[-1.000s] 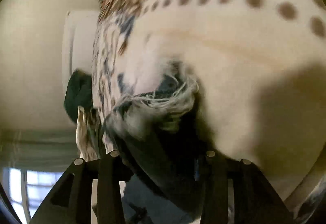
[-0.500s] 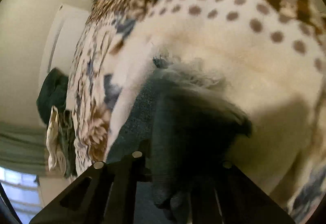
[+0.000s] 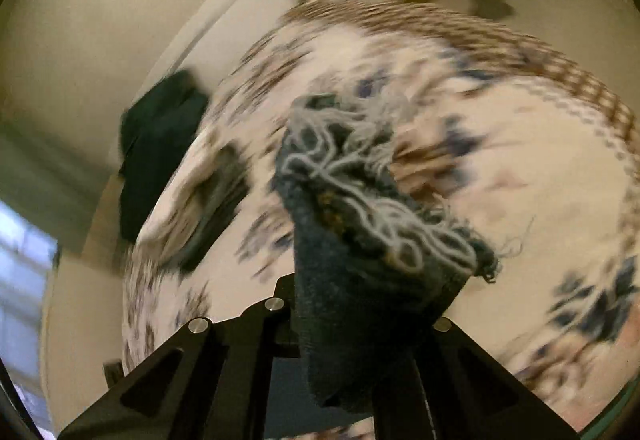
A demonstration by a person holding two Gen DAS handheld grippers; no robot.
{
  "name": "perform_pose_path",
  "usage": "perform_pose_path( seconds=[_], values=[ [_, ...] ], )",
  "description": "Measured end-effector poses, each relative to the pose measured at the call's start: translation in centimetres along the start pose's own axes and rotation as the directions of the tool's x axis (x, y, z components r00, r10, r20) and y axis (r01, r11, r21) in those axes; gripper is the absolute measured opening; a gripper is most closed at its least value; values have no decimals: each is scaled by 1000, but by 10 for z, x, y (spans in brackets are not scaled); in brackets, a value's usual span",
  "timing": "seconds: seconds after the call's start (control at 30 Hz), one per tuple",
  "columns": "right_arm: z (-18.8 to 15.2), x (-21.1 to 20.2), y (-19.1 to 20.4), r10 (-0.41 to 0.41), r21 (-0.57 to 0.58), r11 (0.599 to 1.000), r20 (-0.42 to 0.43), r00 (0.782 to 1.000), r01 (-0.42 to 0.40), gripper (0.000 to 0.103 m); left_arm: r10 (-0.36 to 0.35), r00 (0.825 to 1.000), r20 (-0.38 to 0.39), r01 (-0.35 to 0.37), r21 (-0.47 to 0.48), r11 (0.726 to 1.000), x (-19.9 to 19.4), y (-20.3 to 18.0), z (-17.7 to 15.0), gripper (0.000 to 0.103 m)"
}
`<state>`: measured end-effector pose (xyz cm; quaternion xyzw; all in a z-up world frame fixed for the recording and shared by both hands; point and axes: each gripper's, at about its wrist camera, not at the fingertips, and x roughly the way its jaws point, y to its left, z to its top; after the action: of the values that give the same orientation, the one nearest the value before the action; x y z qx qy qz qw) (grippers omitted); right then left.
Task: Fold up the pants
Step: 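Carry the frayed hem with the right gripper over onto the waistband end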
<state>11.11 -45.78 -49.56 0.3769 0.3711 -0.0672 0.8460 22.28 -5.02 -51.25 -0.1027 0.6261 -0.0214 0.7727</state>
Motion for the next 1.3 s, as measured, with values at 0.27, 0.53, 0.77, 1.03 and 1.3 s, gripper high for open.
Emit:
perform_pose_path(
  seconds=[0.27, 0.53, 0.77, 1.03, 1.3],
  values=[
    [-163, 118, 171, -19, -376, 924, -235, 972, -73, 7, 77, 996, 54, -72, -88, 993, -36, 114, -1, 103],
    [-259, 199, 217, -202, -545, 832, -471, 858, -103, 60, 93, 994, 57, -85, -127, 988, -34, 189, -12, 103],
    [-204, 132, 190, -9, -301, 933, -566, 824, -196, 91, -90, 995, 49, 95, -101, 990, -22, 162, 8, 103],
    [-150, 110, 79, -277, -252, 952, -462, 843, 175, 91, -102, 992, -70, 106, 53, 993, 50, 87, 27, 103],
    [-158, 142, 47, -379, -290, 921, -507, 774, 261, 92, 75, 997, -28, -72, 90, 993, 65, 70, 17, 103]
  ],
)
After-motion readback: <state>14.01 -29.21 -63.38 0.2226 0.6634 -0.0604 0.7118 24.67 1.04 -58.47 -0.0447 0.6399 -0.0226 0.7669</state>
